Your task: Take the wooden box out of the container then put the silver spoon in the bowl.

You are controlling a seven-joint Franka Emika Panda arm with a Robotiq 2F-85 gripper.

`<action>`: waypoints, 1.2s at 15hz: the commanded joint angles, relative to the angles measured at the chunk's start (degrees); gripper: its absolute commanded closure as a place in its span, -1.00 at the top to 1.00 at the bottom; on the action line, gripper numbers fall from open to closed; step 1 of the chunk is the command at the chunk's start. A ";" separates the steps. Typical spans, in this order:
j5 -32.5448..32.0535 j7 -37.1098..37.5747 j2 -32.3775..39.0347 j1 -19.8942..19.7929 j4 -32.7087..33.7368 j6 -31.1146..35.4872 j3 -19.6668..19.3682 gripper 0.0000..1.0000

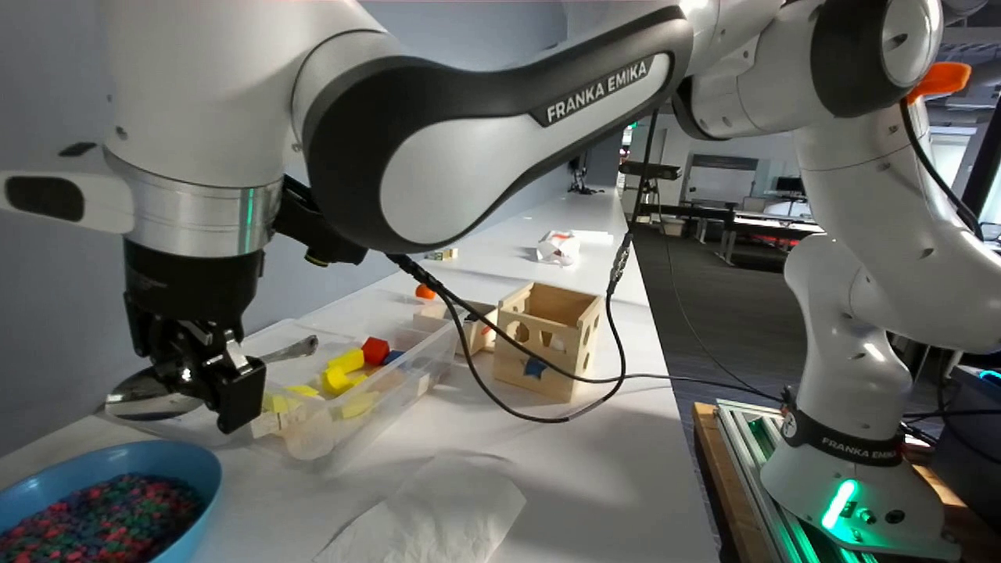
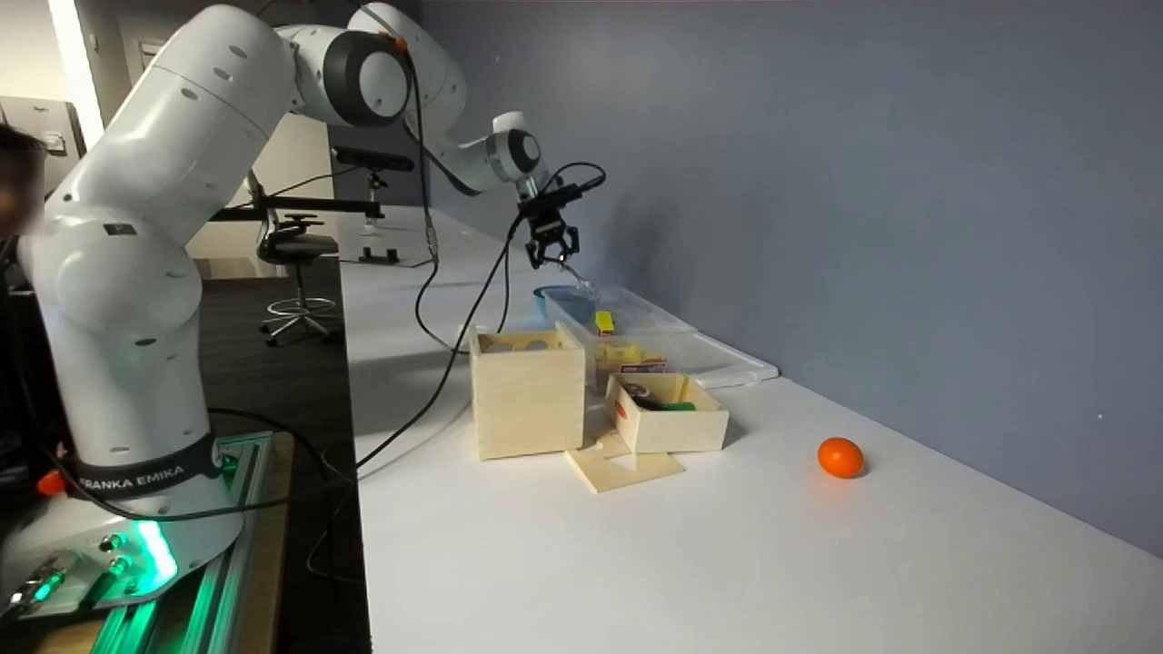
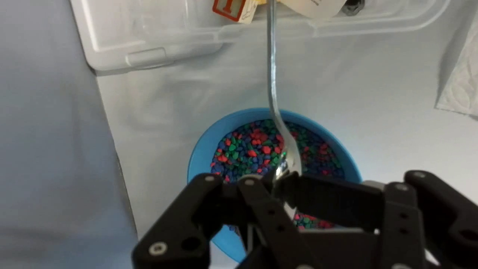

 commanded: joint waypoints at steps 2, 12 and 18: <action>-10.25 -1.04 3.00 6.93 6.72 -8.26 -1.41 -1.00; -21.56 -7.21 21.01 14.51 26.09 -15.88 -5.80 -1.00; -19.37 -12.14 27.04 14.44 34.82 -18.97 -6.18 -0.22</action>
